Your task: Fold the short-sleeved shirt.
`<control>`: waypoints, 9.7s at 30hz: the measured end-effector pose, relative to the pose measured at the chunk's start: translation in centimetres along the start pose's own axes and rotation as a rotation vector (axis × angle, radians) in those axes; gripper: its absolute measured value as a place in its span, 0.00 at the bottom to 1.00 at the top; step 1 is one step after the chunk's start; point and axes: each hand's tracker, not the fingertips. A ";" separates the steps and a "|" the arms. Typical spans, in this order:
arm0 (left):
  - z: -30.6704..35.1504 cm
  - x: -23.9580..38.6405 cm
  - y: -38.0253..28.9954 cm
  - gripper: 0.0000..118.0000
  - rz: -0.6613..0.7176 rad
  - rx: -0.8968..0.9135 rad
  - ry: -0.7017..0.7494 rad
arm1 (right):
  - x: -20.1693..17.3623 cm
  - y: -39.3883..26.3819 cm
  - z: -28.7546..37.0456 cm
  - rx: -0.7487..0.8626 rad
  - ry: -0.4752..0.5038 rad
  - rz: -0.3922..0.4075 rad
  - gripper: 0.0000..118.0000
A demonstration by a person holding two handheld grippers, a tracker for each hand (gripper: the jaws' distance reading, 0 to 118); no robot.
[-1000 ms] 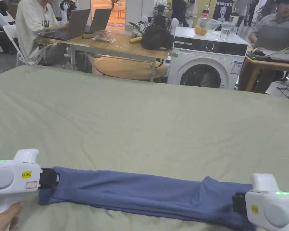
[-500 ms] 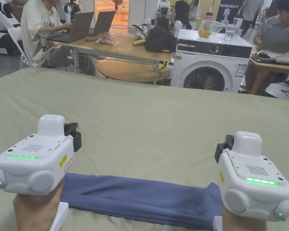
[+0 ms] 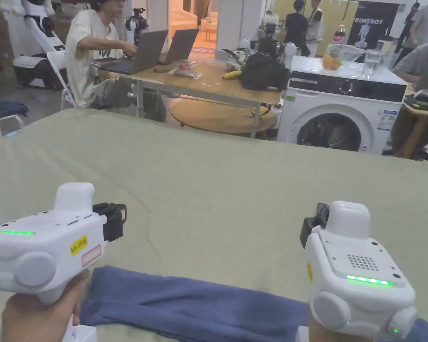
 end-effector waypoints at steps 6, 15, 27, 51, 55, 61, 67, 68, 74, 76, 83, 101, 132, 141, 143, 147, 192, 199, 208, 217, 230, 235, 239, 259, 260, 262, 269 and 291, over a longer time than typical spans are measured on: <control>-1.0 -9.2 -1.0 0.10 0.294 -0.249 -0.120 | -3.0 -0.2 -1.3 -0.016 0.102 0.026 0.00; -4.3 -14.8 -5.4 0.44 0.504 -0.527 -0.245 | -4.7 -1.3 -2.6 -0.075 0.168 0.049 0.00; -8.6 -13.8 -10.3 0.47 0.666 -0.658 -0.573 | -0.9 -2.5 -2.6 -0.121 0.117 0.060 0.00; -4.1 -13.7 -4.6 0.04 0.587 -0.496 -0.355 | 1.8 -2.0 -2.2 -0.152 0.066 0.055 0.00; -2.9 -15.5 -2.8 0.04 0.540 -0.494 -0.275 | 1.4 -1.7 -2.2 -0.148 0.078 0.058 0.00; -1.1 -11.4 -1.2 0.05 0.441 -0.531 -0.156 | 0.8 -1.8 -2.1 -0.148 0.109 0.041 0.00; -1.3 -4.1 -0.6 0.05 0.405 -0.571 -0.302 | 0.8 -2.0 -1.7 -0.154 0.121 0.044 0.00; -1.5 -3.2 -0.5 0.05 0.403 -0.579 -0.328 | 1.0 -2.0 -1.6 -0.154 0.122 0.046 0.00; -5.1 4.0 -1.7 0.05 0.319 -0.708 -0.392 | 2.0 -2.2 -1.3 -0.166 0.111 0.030 0.00; -7.9 4.8 -2.9 0.05 0.307 -0.743 -0.384 | 2.4 -2.4 -1.2 -0.169 0.102 0.026 0.00; -13.2 8.7 -7.9 0.08 0.295 -0.908 -0.263 | 3.4 -2.8 -0.5 -0.188 0.089 0.024 0.00; -8.7 8.2 -4.1 0.19 0.335 -0.693 -0.342 | 4.3 -3.0 0.3 -0.202 0.094 0.010 0.00; -9.6 1.9 -7.9 0.08 0.479 -0.645 -0.577 | 4.0 -2.4 1.4 -0.108 0.136 -0.031 0.00; -7.9 -5.5 -8.3 0.60 0.511 -0.603 -0.451 | 3.8 -2.5 1.0 -0.133 0.159 -0.068 0.00; -8.7 -5.9 -9.6 0.60 0.500 -0.667 -0.481 | 3.8 -2.6 1.0 -0.139 0.162 -0.066 0.00; -10.9 -5.9 -12.8 0.60 0.569 -0.750 -0.578 | 3.6 -2.8 0.9 -0.153 0.165 -0.070 0.00; -2.6 3.0 -1.1 0.05 0.344 -0.592 -0.305 | 3.0 -1.6 1.0 -0.103 0.126 0.014 0.00; -6.5 10.9 -1.7 0.05 0.181 -0.689 -0.301 | 5.0 -1.8 1.8 -0.115 0.085 -0.006 0.00; -11.0 21.2 -5.1 0.05 -0.035 -0.841 -0.253 | 7.8 -1.9 2.7 -0.129 0.031 -0.028 0.00; -13.6 24.5 -7.4 0.17 -0.001 -0.887 -0.235 | 8.6 -2.3 3.1 -0.143 0.012 -0.043 0.00; -9.5 20.9 -3.5 0.41 0.259 -0.752 -0.550 | 8.6 -2.7 3.2 -0.147 0.031 -0.051 0.00; -11.8 20.4 -5.5 0.09 0.221 -0.776 -0.489 | 8.5 -2.9 2.9 -0.155 0.037 -0.072 0.00; -15.5 21.3 -10.4 0.04 0.312 -0.898 -0.597 | 8.4 -2.9 3.0 -0.153 0.037 -0.066 0.00; -9.9 18.7 -5.6 0.00 -0.051 -0.244 -0.322 | 8.1 -3.2 1.5 -0.128 -0.009 -0.045 0.00; -9.2 18.0 -5.0 0.00 -0.075 -0.178 -0.279 | 7.9 -3.0 1.5 -0.118 -0.010 -0.047 0.00; -7.4 16.8 -4.0 0.00 -0.113 -0.027 -0.205 | 7.4 -2.6 1.3 -0.091 -0.010 -0.046 0.00; -3.1 13.7 -2.3 0.00 -0.232 0.362 0.039 | 5.4 -0.7 1.8 0.051 -0.022 -0.002 0.00; -2.4 8.7 -5.1 0.00 -0.147 0.283 0.095 | 4.5 -9.3 6.5 -0.388 0.074 0.046 0.00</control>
